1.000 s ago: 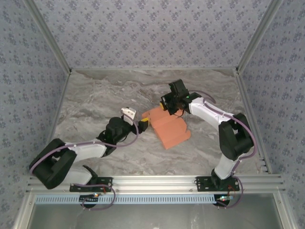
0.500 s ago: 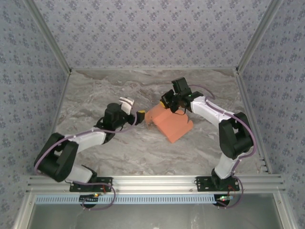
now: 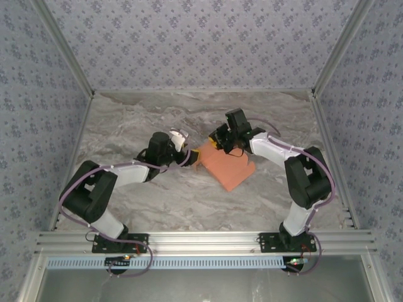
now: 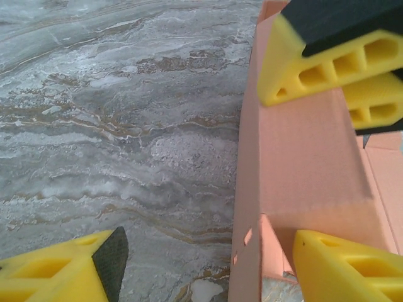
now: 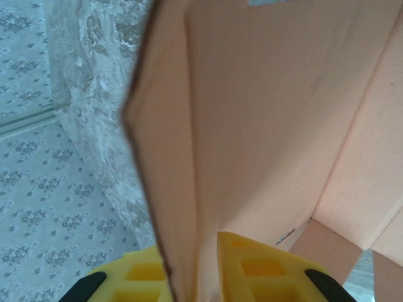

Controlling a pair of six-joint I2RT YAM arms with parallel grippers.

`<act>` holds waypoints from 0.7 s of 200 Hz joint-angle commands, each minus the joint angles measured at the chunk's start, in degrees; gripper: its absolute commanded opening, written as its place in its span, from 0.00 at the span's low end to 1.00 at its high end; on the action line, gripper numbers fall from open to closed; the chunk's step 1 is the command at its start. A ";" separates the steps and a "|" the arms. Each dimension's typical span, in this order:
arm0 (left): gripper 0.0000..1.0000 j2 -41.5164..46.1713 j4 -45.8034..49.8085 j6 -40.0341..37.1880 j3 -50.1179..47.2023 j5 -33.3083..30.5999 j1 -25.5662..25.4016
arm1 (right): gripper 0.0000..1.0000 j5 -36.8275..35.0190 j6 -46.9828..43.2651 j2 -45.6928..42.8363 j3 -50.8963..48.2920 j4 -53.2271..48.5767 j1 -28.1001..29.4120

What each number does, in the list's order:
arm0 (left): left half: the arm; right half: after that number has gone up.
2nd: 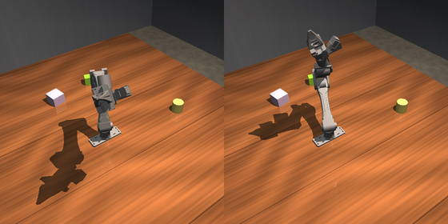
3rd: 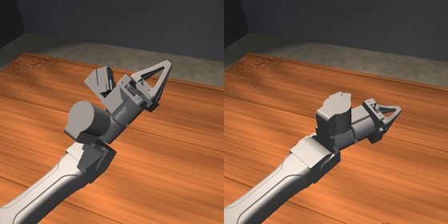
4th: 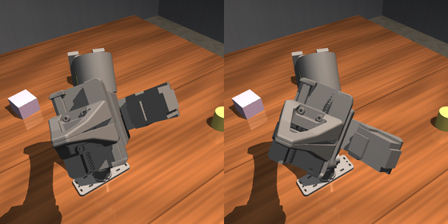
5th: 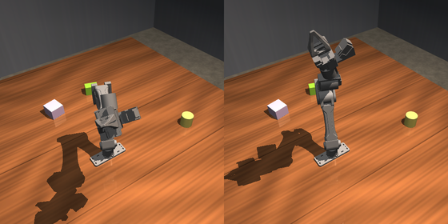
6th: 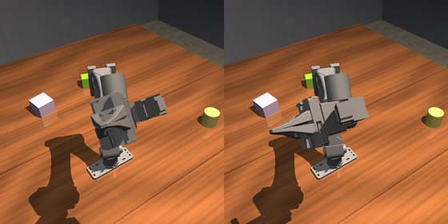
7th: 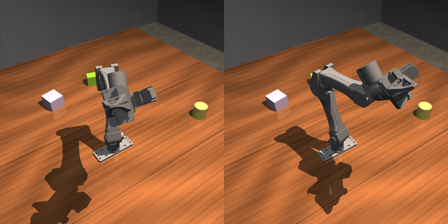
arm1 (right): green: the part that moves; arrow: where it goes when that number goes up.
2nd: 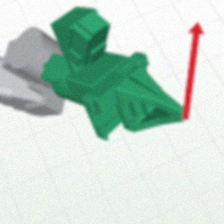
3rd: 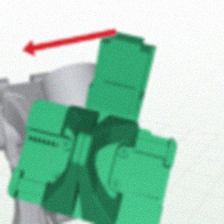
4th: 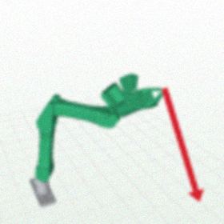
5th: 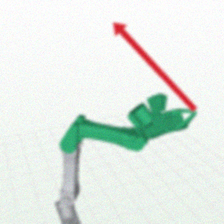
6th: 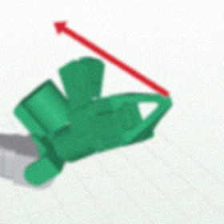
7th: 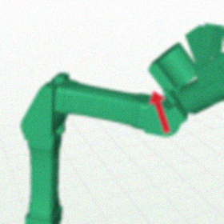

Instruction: Fold the paper box

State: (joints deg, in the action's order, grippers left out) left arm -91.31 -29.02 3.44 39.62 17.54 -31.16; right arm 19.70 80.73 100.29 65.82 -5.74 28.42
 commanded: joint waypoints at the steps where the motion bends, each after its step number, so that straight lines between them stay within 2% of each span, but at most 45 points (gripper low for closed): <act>1: 0.71 -1.07 2.21 -0.89 1.08 -0.81 -0.30 | 0.20 2.24 2.09 1.07 -2.20 4.13 0.14; 33: 0.70 0.42 2.26 1.18 0.84 -1.20 -0.40 | 0.17 1.66 2.48 0.36 -6.39 11.41 -0.05; 57: 0.71 5.98 1.36 2.97 -2.50 -0.59 -0.30 | 0.15 2.91 2.40 1.11 -8.43 15.98 -0.86; 87: 0.74 12.93 4.85 0.96 -6.36 1.18 0.64 | 0.15 3.58 0.37 1.40 -9.70 17.94 -2.26; 114: 0.74 17.10 -2.02 2.16 -13.09 2.94 0.93 | 0.14 5.03 -0.61 2.39 -10.17 19.96 -3.35; 140: 0.76 16.37 -9.59 1.26 -18.45 3.68 0.88 | 0.13 6.57 -1.07 3.33 -10.38 21.18 -3.57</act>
State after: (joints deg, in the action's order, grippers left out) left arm -74.35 -31.35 5.23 25.02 18.92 -30.39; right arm 24.93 81.36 101.34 56.75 15.25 25.26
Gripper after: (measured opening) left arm 0.757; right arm 0.134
